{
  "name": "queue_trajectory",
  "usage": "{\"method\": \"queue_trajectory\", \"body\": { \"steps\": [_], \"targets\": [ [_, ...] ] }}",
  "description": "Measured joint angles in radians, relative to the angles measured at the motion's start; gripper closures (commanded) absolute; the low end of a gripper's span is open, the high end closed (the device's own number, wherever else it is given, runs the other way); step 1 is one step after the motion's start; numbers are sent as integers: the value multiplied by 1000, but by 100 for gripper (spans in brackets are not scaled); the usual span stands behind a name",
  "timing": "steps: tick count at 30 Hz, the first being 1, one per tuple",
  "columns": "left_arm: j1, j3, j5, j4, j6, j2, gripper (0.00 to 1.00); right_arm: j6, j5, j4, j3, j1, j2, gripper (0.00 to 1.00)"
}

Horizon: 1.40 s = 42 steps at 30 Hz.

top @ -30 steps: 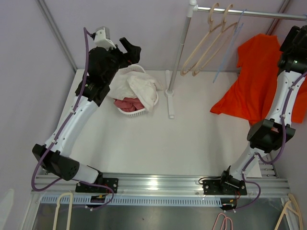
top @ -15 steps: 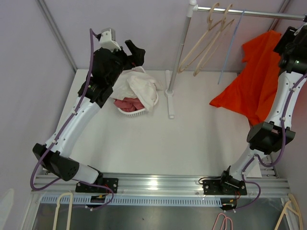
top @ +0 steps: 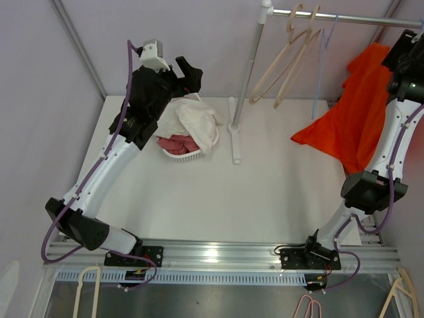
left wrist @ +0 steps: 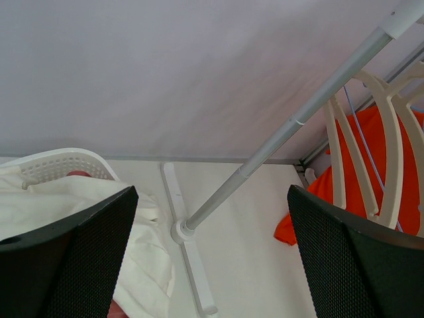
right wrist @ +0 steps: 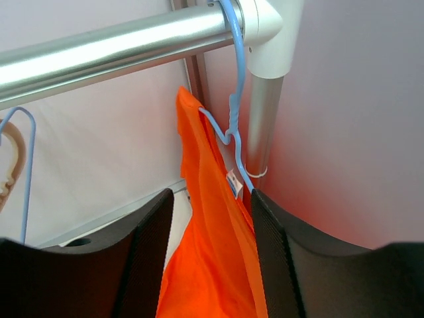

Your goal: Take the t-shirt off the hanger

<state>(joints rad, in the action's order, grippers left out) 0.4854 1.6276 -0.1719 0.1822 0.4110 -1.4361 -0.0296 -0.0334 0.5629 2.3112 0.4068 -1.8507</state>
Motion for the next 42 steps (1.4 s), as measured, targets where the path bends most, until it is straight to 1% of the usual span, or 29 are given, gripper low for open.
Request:
{"method": "queue_trajectory", "body": {
  "steps": [12, 24, 25, 26, 29, 30, 32, 33, 35, 39, 40, 42],
  "targets": [
    [5, 0, -6, 0, -9, 0, 1, 29, -65, -23, 0, 0, -16, 42],
    [10, 5, -8, 0, -20, -5, 0, 56, -93, -22, -20, 1, -24, 48],
    [10, 5, -8, 0, -20, -6, 1, 56, -91, -22, -21, 1, -26, 52],
    [10, 5, -8, 0, -21, -6, 0, 55, -90, -22, -21, 1, -28, 53],
    [10, 5, -8, 0, -21, -10, 0, 56, -84, -23, -21, 1, -32, 61],
    [10, 5, -8, 0, -21, -11, 1, 56, -82, -24, -21, 1, -33, 67],
    [10, 5, -8, 0, -21, -11, 1, 53, -76, -28, -21, 1, -36, 73],
    [10, 5, -8, 0, -21, -12, 1, 51, -72, -30, -21, 1, -38, 78],
    [10, 6, -8, 0, -23, -12, 1, 47, -68, -31, -21, 1, -40, 82],
    [10, 6, -8, 0, -28, -13, 1, 40, -57, -37, -21, 1, -42, 97],
    [10, 5, -8, 0, -28, -14, 0, 39, -55, -38, -20, 1, -44, 100],
    [10, 6, -8, 0, -29, -15, 0, 32, -52, -42, -19, 1, -46, 100]
  ]
}}
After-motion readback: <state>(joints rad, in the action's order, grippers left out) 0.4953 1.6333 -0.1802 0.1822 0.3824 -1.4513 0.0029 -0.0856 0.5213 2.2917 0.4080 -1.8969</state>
